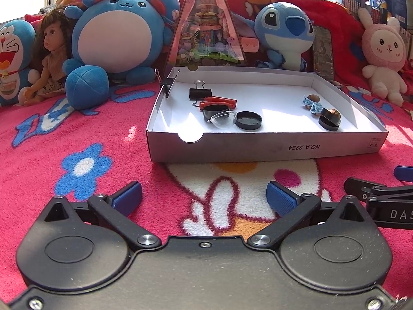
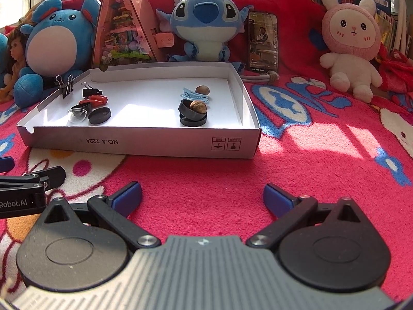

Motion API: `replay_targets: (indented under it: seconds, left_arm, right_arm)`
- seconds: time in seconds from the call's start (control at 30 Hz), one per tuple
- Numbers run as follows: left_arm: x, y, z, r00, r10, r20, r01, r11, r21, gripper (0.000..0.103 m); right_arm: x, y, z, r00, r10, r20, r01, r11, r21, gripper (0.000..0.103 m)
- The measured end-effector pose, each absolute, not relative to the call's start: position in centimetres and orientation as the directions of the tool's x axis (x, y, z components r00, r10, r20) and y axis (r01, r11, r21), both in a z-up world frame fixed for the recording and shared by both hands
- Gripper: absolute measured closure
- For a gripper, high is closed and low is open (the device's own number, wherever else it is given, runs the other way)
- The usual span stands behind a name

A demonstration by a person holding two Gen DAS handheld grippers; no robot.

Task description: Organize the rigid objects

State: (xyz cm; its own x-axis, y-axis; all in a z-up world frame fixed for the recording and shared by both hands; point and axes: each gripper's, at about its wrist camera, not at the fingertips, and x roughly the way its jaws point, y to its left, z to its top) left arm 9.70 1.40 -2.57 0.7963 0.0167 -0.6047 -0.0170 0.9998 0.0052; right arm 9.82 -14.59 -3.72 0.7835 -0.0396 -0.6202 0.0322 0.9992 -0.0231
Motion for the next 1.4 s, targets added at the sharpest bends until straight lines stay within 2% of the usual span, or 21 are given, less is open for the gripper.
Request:
replay_targets:
  seconds: [1.4]
  left_arm:
    - [9.7, 1.4, -2.6, 0.796, 0.012, -0.605, -0.016, 1.000, -0.001, 0.000]
  right_arm:
    - [8.8, -14.5, -4.0, 0.797, -0.041, -0.603, 0.031, 0.999, -0.027, 0.000]
